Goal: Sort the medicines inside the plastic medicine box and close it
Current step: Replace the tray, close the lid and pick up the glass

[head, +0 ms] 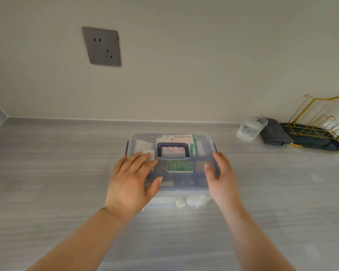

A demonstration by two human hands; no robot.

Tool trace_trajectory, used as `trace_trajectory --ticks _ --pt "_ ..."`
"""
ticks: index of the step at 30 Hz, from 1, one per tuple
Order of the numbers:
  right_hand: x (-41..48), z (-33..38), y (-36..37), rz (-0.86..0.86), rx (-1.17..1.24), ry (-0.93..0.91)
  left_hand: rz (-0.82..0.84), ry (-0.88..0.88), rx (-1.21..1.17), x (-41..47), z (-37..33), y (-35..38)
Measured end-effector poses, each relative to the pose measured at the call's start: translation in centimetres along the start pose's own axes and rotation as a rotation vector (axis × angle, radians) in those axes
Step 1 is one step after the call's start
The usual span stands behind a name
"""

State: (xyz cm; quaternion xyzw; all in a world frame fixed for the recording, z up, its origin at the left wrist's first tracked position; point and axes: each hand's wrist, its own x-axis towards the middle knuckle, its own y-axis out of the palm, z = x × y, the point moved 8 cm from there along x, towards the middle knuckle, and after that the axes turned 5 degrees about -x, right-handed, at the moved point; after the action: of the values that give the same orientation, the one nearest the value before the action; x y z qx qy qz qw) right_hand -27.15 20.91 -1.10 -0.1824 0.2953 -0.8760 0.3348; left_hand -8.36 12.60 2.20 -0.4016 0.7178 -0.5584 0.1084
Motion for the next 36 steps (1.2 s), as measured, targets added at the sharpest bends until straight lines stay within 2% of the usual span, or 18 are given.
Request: trace_trajectory --ticks 10,14,22,24,27,30,33,36 --pt "10.0 -1.4 -0.2 -0.070 -0.050 0.076 -0.011 -0.021 -0.123 9.8 0.4 3.8" --pt "14.1 -2.0 -0.2 -0.062 -0.047 0.073 -0.062 -0.018 -0.127 13.6 0.3 5.3" --pt "17.0 -2.3 0.1 -0.009 -0.055 0.118 0.006 -0.039 -0.128 17.1 1.0 6.5" --pt "16.6 -2.2 -0.6 -0.077 -0.053 0.081 -0.067 -0.020 -0.146 16.0 0.3 5.4" --pt "14.7 -3.8 -3.6 -0.341 -0.004 0.066 -0.221 0.178 -0.187 12.3 -2.9 4.3" --pt "13.2 -8.4 -5.7 -0.455 0.095 0.197 -0.035 0.254 -0.274 9.0 -5.6 8.1" --pt "14.1 -12.9 -5.8 -0.271 0.099 0.328 0.132 0.152 -0.274 7.8 -5.7 12.3" --pt "16.0 -15.3 -5.9 -0.125 0.050 0.311 0.222 0.043 -0.179 7.5 -4.6 15.1"
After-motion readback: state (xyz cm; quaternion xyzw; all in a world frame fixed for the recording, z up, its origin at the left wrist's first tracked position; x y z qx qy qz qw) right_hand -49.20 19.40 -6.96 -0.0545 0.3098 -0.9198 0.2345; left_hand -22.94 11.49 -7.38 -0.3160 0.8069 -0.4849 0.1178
